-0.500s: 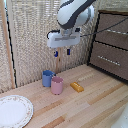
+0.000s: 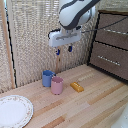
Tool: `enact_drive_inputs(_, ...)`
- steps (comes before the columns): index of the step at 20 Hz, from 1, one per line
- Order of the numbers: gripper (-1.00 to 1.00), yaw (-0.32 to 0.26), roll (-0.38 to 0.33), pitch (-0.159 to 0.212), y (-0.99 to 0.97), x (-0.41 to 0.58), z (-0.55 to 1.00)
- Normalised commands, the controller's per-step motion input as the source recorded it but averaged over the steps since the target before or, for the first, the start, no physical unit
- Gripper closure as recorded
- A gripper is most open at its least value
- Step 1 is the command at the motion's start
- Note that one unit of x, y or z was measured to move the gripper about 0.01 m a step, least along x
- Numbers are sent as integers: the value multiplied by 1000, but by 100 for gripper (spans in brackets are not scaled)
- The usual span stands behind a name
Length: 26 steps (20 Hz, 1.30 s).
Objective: Propose to navigate your clamp on the clench of the first drawer. Use gentle force to register to the cabinet. Send posterior your swing mandate till over it lurks, a cup of pink essence. Fortify your grip after aiming concentric with the pink cup’s periphery. Manoeuvre the pink towards the cabinet's top. Drop your compression till the cup is resting inside.
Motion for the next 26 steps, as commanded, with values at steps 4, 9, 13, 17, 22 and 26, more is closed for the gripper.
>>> enact_drive_inputs(4, -100, 134, -351, -78, -234, -64, 2)
enact_drive_inputs(9, -100, 124, -336, -53, -206, -47, 73)
enact_drive_inputs(13, -100, 32, -354, -9, -97, 94, 139)
enact_drive_inputs(17, -100, 0, -366, 7, -12, 151, 171)
enact_drive_inputs(22, -100, 0, -374, 29, 0, 22, 146)
enact_drive_inputs(26, -100, 31, -370, 11, -1, -68, 141)
